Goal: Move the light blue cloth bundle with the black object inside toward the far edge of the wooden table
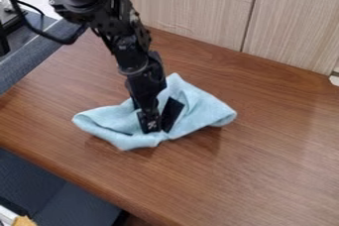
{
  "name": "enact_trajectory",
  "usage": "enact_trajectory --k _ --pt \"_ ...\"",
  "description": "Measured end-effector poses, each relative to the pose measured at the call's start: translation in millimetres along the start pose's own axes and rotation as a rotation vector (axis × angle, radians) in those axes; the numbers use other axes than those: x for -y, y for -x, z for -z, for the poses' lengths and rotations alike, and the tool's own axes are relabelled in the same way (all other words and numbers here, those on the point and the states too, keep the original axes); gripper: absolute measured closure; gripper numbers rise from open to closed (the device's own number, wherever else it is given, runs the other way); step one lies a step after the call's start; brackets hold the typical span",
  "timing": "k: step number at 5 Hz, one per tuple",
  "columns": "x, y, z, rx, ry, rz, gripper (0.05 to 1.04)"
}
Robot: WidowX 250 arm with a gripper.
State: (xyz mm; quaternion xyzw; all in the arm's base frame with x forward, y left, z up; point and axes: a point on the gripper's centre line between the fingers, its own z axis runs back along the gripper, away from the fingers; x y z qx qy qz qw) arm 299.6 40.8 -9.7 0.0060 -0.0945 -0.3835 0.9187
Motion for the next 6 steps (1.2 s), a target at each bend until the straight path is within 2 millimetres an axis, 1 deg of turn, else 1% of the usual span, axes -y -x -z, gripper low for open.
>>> enact_trajectory --k 1,2,3,4,5,6 --pt "-31 -5 2 0.001 -0.009 -0.027 0.082" --pt "-69 -7 5 -0.007 -0.029 -0.066 0.082" --pt "-96 -2 6 -0.011 -0.048 -0.113 0.082" --pt "-113 5 4 -0.024 -0.069 -0.143 0.082" --pt "-116 14 3 -0.039 -0.077 -0.155 0.082" --pt "-115 14 2 -0.03 -0.076 -0.156 0.082"
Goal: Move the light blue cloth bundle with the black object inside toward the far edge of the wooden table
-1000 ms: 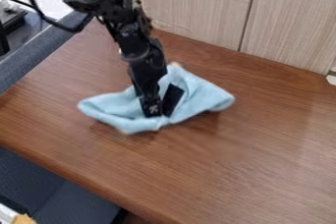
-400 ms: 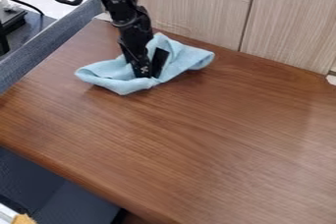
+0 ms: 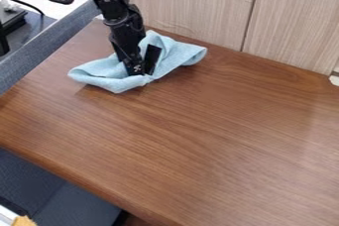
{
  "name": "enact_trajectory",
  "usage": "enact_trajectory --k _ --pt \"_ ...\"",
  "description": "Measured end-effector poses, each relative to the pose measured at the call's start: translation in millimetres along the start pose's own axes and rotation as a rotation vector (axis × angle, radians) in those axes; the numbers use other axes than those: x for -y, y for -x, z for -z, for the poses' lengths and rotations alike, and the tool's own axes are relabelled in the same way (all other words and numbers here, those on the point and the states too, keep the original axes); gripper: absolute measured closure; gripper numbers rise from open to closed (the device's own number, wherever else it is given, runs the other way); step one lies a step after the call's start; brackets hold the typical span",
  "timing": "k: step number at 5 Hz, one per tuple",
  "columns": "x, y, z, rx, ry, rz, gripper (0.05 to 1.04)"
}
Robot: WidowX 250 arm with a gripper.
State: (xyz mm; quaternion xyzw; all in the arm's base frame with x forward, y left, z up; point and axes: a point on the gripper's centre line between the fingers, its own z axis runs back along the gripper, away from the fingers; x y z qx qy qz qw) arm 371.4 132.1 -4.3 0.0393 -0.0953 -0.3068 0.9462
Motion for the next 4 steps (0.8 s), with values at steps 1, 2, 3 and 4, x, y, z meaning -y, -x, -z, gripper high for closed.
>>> enact_trajectory --k 1,2,3,4 --pt "5 8 -6 0.0 0.008 -0.027 0.084" --pt "5 15 -12 0.006 0.001 -0.067 0.085" --pt "7 21 -23 0.022 -0.028 -0.111 0.085" --pt "9 34 -53 0.062 -0.085 -0.178 0.084"
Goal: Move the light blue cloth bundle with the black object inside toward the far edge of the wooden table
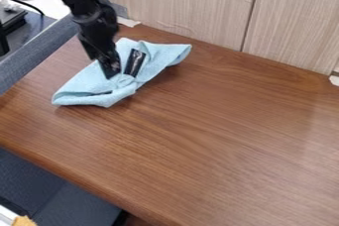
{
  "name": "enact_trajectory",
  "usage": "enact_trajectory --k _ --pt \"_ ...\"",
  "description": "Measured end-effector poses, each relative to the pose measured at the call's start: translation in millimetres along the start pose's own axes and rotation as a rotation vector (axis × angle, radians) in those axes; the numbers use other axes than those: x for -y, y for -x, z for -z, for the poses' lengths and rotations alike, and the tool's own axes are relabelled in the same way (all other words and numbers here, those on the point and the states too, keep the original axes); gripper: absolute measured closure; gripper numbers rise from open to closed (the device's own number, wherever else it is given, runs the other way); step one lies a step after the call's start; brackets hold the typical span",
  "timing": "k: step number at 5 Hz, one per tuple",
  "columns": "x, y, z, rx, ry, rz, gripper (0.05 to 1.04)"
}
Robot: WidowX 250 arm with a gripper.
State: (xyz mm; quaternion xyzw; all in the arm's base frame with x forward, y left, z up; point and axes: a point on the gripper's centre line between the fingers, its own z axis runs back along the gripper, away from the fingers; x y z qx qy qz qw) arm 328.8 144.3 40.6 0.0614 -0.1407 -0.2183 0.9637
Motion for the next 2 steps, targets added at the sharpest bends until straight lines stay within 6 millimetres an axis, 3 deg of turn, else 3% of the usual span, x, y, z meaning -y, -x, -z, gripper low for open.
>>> enact_trajectory --k 1,2 --pt "-6 -6 -29 0.052 -0.067 0.001 0.084" --pt "-10 -10 -45 0.073 -0.1 0.007 0.084"
